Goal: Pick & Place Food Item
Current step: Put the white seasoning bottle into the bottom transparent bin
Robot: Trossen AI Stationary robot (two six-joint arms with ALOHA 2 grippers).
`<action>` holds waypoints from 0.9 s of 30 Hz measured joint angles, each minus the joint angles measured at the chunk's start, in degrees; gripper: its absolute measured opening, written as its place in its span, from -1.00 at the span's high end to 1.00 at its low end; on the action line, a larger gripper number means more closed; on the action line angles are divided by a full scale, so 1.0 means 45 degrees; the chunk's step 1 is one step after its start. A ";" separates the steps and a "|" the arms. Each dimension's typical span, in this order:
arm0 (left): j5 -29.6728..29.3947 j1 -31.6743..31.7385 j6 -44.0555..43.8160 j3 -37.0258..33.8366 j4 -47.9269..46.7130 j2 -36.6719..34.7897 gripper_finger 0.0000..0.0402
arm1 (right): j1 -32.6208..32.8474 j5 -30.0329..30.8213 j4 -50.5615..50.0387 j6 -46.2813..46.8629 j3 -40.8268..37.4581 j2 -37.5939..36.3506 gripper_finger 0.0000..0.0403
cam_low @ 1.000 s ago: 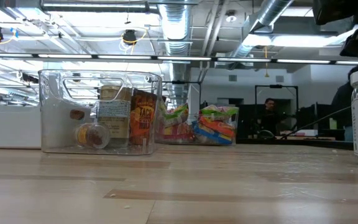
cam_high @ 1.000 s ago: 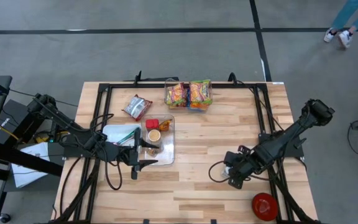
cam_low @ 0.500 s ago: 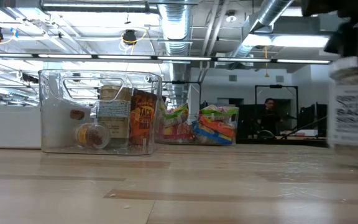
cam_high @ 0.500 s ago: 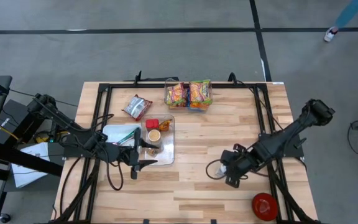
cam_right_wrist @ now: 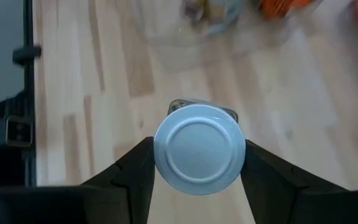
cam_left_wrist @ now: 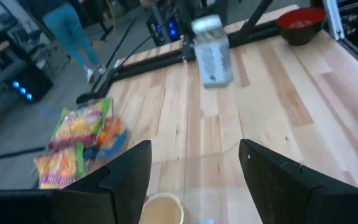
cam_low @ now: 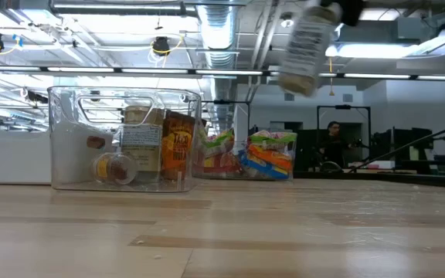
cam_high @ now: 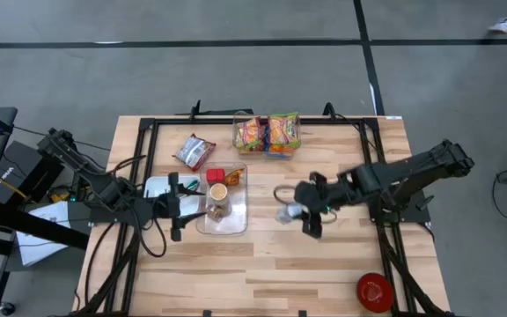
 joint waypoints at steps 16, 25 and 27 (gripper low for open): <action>-0.2755 0.0098 -0.0620 -0.0554 -0.0565 -0.0702 -0.18 | -0.3567 -0.2713 0.0524 -0.4496 0.4899 0.4202 0.06; -0.2896 0.0099 -0.0948 -0.0554 -0.1030 -0.0734 -0.18 | -0.4227 -0.3349 -0.0316 -0.5450 0.7239 0.7139 0.06; -0.2898 0.0099 -0.0949 -0.0554 -0.1031 -0.0739 -0.18 | -0.4227 -0.3347 -0.0328 -0.5635 0.7431 0.7600 0.06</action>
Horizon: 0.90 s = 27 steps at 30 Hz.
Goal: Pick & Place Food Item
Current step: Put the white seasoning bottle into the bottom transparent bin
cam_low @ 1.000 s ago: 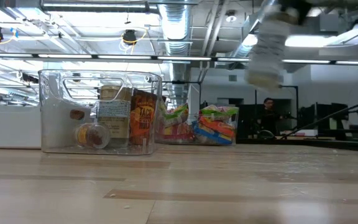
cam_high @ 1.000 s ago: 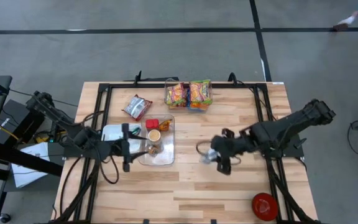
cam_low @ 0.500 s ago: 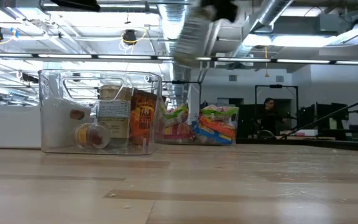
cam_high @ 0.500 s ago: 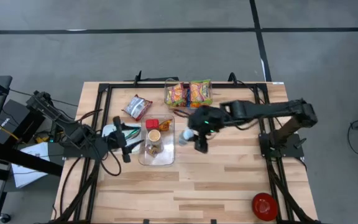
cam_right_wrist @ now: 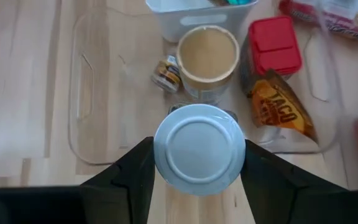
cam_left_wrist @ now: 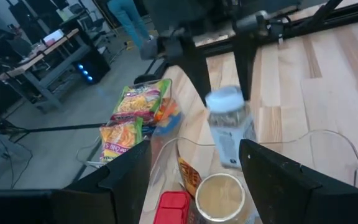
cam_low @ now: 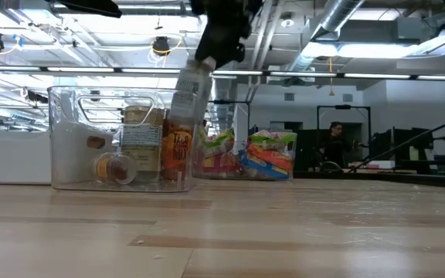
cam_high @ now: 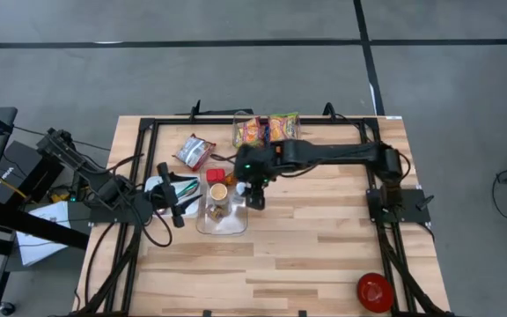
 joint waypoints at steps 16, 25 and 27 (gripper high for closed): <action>0.0034 0.0005 -0.0097 0.0000 -0.0008 0.0006 -0.18 | -0.0538 -0.0320 0.0489 -0.0621 0.0098 0.1801 0.06; 0.0039 0.0005 -0.0097 0.0000 -0.0004 0.0005 -0.18 | -0.0743 -0.0334 0.1199 -0.1105 0.0113 0.2053 -0.05; 0.0044 0.0005 -0.0097 0.0000 -0.0004 0.0008 -0.18 | -0.0743 -0.0329 0.1231 -0.1186 0.0113 0.2003 -0.23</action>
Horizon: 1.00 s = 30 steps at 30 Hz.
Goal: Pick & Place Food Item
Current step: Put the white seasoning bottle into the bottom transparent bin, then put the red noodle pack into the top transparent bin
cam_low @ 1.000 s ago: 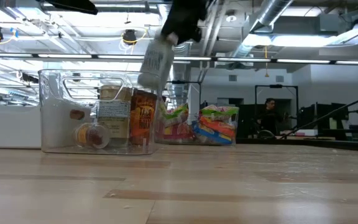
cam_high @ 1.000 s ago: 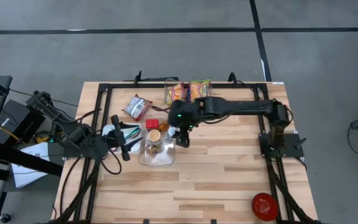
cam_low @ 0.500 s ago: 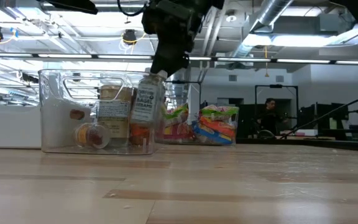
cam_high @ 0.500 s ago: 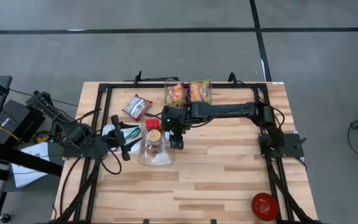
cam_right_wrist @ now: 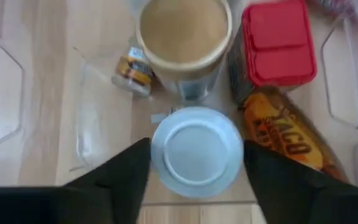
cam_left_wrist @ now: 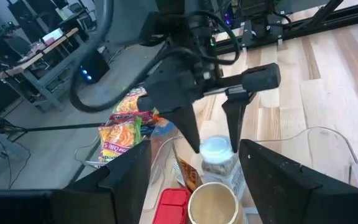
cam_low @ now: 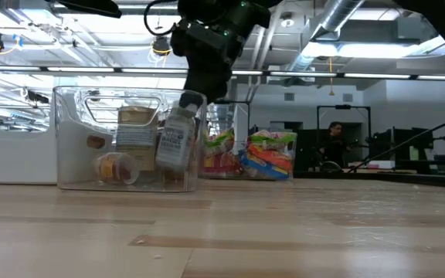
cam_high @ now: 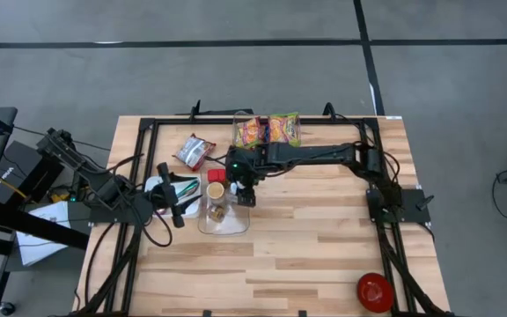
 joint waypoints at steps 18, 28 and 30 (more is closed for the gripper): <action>0.0284 -0.0008 0.0274 0.0000 -0.0012 -0.0001 -0.18 | -0.0100 0.0048 -0.2916 0.0161 0.2296 -0.1151 -0.65; 0.0943 -0.0049 0.0155 -0.0049 -0.0650 -0.0096 -0.18 | 0.1747 0.1958 -0.4617 0.2285 0.1166 -0.5671 -0.64; 0.1264 -0.0064 0.0162 -0.0049 -0.0593 -0.0179 -0.18 | 0.2601 0.3469 -0.4573 0.2907 0.0420 -0.6830 -0.64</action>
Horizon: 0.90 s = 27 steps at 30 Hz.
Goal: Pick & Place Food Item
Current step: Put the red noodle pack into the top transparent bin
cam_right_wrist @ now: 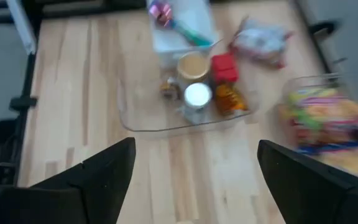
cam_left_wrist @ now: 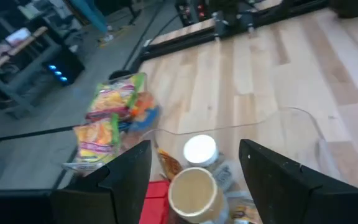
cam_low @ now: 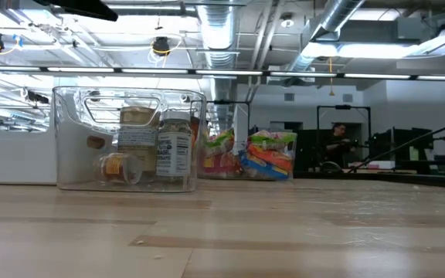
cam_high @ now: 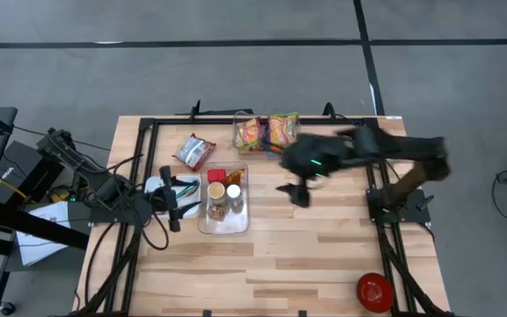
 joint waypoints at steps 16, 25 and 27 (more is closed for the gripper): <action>0.2733 -0.0009 0.1765 -0.0621 0.2840 -0.1256 0.00 | 0.6990 0.8406 0.7796 0.4243 -1.3970 -0.9224 -0.64; 0.2748 0.0709 0.3770 -0.2961 0.6647 -0.2812 0.27 | 0.7242 0.8101 1.6548 0.1465 -2.0477 -1.2921 -0.64; 0.2870 0.1020 0.3934 -0.3455 0.7168 -0.3125 0.36 | 0.7059 0.7847 1.7650 0.1223 -2.1304 -1.3220 -0.64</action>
